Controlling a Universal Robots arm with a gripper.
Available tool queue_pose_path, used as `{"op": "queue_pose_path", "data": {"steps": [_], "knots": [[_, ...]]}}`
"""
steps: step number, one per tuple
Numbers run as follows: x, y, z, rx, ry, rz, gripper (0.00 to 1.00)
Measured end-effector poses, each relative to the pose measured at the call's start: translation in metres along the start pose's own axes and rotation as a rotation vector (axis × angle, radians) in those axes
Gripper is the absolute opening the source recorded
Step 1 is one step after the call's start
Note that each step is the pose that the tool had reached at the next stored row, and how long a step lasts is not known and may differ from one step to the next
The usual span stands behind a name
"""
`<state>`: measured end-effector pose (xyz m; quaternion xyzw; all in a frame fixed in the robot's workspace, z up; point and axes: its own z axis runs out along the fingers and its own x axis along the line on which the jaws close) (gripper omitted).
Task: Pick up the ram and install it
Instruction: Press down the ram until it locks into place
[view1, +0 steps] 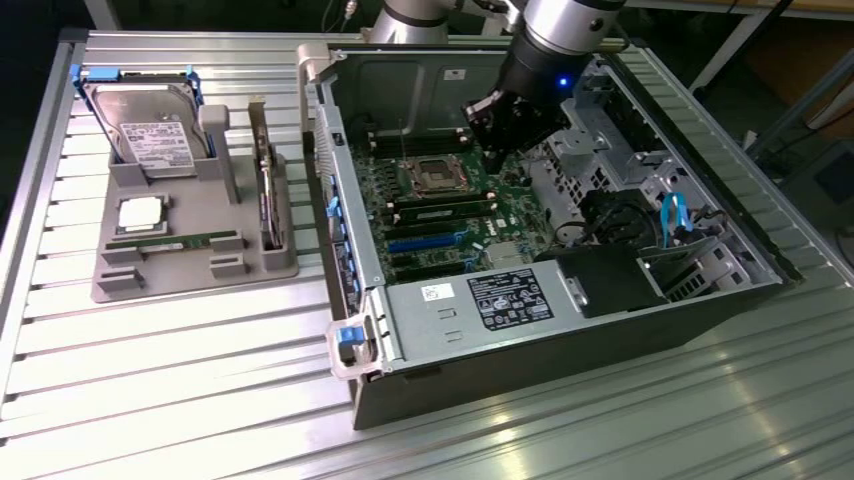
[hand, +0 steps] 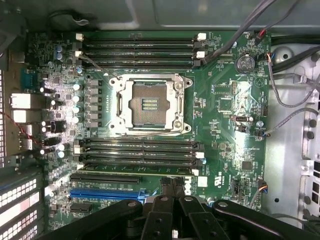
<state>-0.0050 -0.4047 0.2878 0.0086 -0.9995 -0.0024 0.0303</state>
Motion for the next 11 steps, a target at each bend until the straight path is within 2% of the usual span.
{"op": "queue_pose_path", "data": {"steps": [1,5,11], "knots": [[0.000,0.0000,-0.0006,0.0003,-0.0003,0.001,0.11],[0.004,0.0001,-0.0031,-0.0005,-0.0089,0.005,0.11],[0.013,0.0003,-0.0109,-0.0005,-0.0280,0.014,0.11]]}}
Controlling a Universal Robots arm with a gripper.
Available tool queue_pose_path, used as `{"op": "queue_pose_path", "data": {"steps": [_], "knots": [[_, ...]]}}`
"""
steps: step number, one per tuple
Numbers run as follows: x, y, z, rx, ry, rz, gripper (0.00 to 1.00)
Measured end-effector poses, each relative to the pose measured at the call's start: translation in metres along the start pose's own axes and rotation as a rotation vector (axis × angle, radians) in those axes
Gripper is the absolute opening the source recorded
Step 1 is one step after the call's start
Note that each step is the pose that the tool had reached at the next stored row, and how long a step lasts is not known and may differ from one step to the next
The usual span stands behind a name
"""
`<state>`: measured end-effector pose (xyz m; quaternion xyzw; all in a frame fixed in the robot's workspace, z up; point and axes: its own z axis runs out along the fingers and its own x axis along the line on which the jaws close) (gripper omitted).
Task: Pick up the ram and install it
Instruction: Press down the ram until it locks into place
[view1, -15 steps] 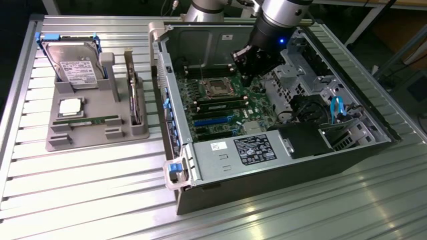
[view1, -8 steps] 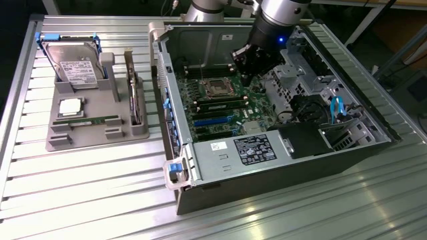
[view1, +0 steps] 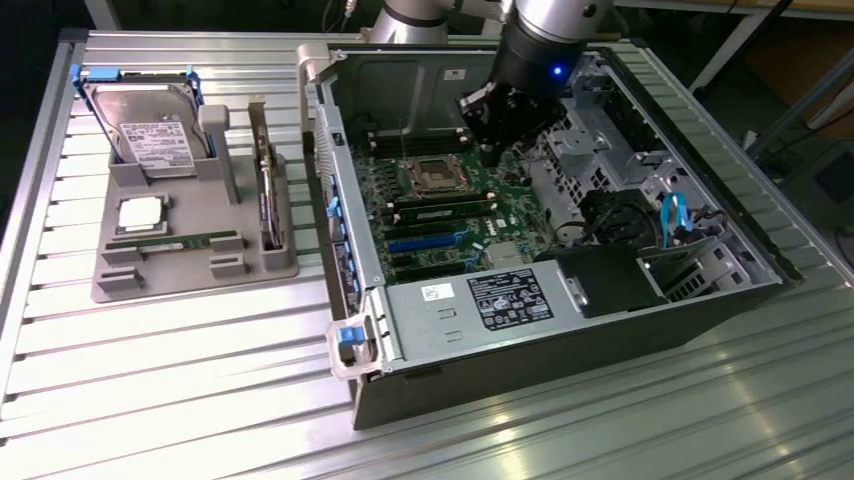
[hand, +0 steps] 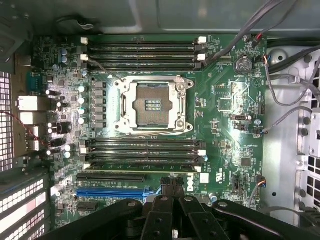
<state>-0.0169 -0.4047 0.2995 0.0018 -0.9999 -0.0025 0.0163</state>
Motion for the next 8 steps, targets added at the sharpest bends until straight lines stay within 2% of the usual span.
{"op": "queue_pose_path", "data": {"steps": [3,8], "knots": [[0.0019,0.0000,-0.0035,-0.0002,-0.0045,0.002,0.11],[0.0020,0.0000,-0.0046,-0.0002,-0.0046,0.002,0.11]]}}
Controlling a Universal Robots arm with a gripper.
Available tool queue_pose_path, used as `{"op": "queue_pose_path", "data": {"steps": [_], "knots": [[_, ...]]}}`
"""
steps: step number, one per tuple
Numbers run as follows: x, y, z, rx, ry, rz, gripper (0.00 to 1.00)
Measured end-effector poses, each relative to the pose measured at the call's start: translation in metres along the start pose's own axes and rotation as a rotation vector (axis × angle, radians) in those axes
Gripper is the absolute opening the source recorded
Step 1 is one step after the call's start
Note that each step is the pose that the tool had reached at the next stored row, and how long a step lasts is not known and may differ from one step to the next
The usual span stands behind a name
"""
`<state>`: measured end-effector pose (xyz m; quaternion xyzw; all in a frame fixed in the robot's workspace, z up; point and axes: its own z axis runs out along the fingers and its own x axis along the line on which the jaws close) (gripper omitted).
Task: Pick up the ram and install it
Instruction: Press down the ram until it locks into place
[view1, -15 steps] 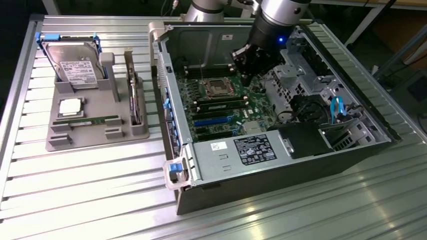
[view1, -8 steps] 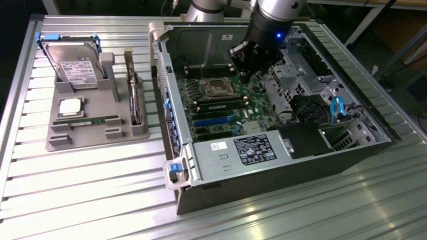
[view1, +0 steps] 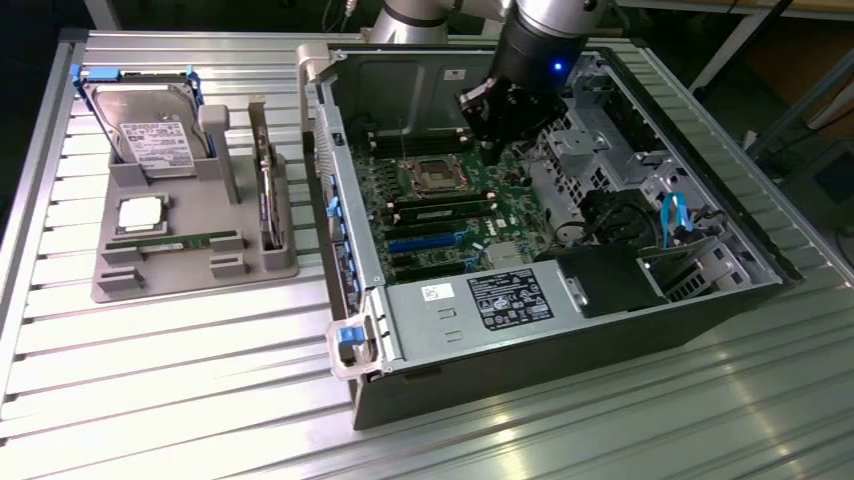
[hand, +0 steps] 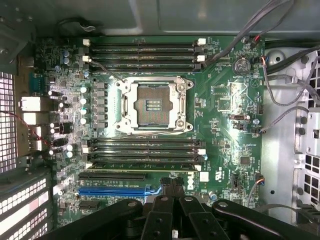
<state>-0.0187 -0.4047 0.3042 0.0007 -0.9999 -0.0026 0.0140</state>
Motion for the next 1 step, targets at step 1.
{"op": "queue_pose_path", "data": {"steps": [1], "knots": [[0.0000,0.0000,0.0000,0.0000,0.0000,0.000,0.11]]}}
